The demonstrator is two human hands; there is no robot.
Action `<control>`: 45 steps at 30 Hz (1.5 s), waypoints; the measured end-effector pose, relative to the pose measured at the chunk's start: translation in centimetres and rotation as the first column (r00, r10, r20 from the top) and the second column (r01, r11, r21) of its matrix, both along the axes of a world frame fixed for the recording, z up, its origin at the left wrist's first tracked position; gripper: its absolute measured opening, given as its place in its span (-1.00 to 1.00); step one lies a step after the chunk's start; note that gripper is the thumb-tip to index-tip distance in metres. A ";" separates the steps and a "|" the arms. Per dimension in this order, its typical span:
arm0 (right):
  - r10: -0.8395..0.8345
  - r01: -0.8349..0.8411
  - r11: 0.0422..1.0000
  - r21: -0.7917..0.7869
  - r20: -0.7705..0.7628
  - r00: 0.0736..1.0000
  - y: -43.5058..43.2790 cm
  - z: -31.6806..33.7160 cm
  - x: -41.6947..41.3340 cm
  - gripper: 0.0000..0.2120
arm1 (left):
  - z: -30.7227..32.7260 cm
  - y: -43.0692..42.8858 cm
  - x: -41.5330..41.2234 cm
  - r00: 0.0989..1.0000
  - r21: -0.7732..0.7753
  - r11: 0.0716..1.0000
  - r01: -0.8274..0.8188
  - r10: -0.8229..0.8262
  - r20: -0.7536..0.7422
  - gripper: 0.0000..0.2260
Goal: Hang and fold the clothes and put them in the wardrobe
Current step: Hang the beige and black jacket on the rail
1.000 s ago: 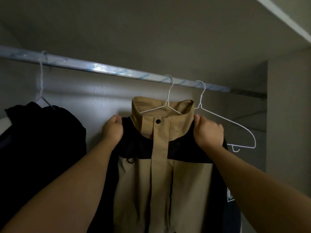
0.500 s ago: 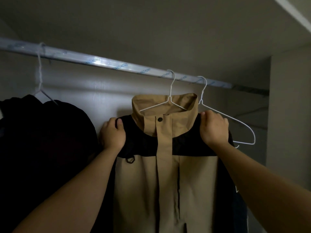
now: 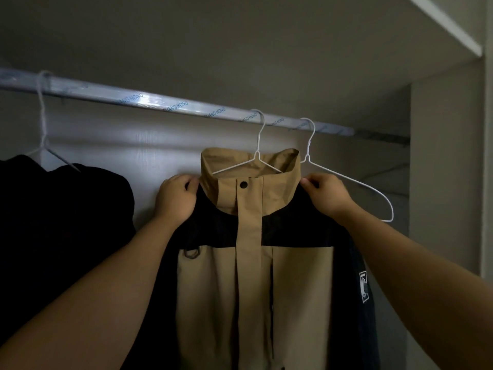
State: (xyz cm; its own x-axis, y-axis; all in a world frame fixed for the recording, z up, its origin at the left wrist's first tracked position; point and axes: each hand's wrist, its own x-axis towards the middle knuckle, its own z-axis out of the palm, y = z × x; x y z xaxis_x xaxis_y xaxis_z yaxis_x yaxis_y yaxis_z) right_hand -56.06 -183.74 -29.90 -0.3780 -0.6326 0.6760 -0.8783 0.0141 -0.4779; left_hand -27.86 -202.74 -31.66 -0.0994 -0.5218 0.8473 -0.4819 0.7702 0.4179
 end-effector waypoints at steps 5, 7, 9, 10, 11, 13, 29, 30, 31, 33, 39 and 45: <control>-0.018 0.018 1.000 -0.014 0.007 1.000 0.0 0.1 0.0 -0.74 | 0.1 0.9 -0.1 0.966 -0.015 0.980 -0.199 0.199 0.168 -0.79; 0.002 -0.002 1.000 -0.006 0.011 1.000 0.0 0.5 0.3 -0.74 | 0.8 1.7 -0.5 0.965 -0.030 0.979 -0.201 0.203 0.166 -0.83; 0.014 -0.014 1.000 0.004 0.001 1.000 -0.1 0.6 0.7 -0.75 | 1.5 2.2 -1.0 0.981 -0.037 0.990 -0.137 0.141 0.136 -0.83; 0.005 -0.005 1.000 0.001 -0.007 1.000 -0.3 0.6 0.8 -0.75 | 1.7 2.4 -1.3 0.987 -0.026 0.994 -0.106 0.108 0.120 -0.82; -0.010 0.010 1.000 -0.006 -0.012 1.000 -0.4 0.5 0.8 -0.75 | 1.8 2.5 -1.5 0.991 -0.004 0.996 -0.087 0.087 0.105 -0.80; -0.043 0.043 0.999 -0.019 -0.018 0.999 -0.8 0.2 0.7 -0.74 | 1.9 2.4 -1.9 0.994 0.043 0.996 -0.079 0.075 0.077 -0.75; -0.087 0.071 0.987 -0.145 -0.108 0.990 -0.6 -1.3 -1.8 -0.70 | -1.2 0.3 -0.3 0.987 0.091 0.993 -0.079 0.091 -0.135 -0.37; -0.107 0.088 0.984 -0.155 -0.119 0.987 -0.6 -1.3 -1.7 -0.69 | -1.3 0.4 -0.3 0.988 0.104 0.992 -0.074 0.087 -0.126 -0.38; -0.133 0.111 0.981 -0.160 -0.132 0.982 -0.6 -1.4 -1.5 -0.69 | -1.3 0.5 -0.3 0.990 0.114 0.989 -0.094 0.105 -0.096 -0.40; -0.179 0.157 0.977 -0.145 -0.159 0.971 -0.6 -1.2 -1.2 -0.68 | -1.2 0.8 -0.4 0.974 0.074 0.971 -0.225 0.225 0.006 -0.45; -0.149 0.125 0.987 -0.104 -0.278 0.949 -1.2 -0.1 0.2 -0.74 | 0.1 1.7 -2.4 0.991 -0.151 0.984 -0.091 0.105 0.088 -0.82; -0.120 0.081 0.981 -0.176 -0.223 0.967 -1.4 -0.5 -0.1 -0.73 | -0.3 1.5 -2.8 0.991 -0.158 0.980 -0.118 0.127 0.050 -0.80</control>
State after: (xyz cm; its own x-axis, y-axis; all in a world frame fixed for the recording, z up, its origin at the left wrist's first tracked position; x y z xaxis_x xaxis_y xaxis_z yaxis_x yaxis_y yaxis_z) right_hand -56.20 -185.19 -30.36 -0.2544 -0.4721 0.8441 -0.9633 0.0465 -0.2644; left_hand -30.65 -201.25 -31.94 -0.0953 -0.3962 0.9132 -0.5969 0.7569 0.2661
